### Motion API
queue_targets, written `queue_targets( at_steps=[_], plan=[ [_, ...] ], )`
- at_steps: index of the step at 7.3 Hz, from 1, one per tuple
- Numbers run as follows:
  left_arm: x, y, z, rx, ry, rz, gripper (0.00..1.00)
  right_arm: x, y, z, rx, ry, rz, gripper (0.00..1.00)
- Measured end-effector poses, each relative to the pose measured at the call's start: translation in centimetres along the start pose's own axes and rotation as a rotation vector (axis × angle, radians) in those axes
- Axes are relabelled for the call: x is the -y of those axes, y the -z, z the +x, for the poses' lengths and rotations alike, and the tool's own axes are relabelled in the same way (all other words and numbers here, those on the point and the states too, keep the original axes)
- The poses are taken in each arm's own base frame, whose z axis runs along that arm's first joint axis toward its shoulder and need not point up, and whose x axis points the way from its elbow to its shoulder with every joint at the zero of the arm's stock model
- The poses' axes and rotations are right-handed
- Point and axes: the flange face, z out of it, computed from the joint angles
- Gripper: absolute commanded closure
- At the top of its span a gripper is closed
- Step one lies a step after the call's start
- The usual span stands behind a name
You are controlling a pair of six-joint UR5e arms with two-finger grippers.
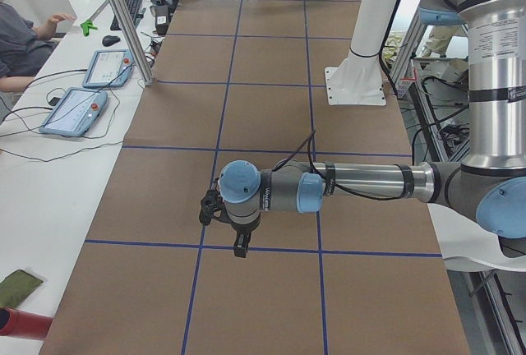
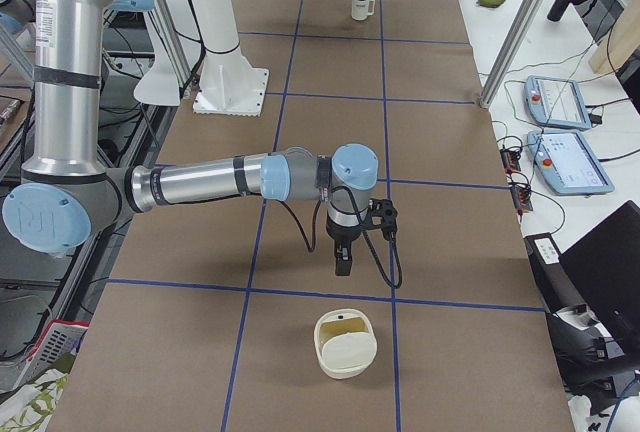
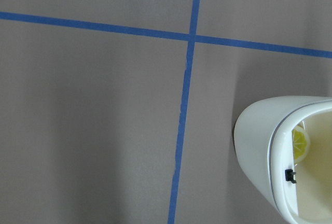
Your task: Left arm hands cup to right arm to dump lemon
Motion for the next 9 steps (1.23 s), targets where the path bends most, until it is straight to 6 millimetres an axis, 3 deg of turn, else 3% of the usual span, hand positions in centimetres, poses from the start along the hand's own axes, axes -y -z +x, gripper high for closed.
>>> queue_targets(
  at_steps=[9],
  plan=[
    [0.19, 0.49, 0.52, 0.001, -0.01, 0.01, 0.0, 0.01, -0.04, -0.07, 0.002, 0.0, -0.001, 0.0]
  ],
)
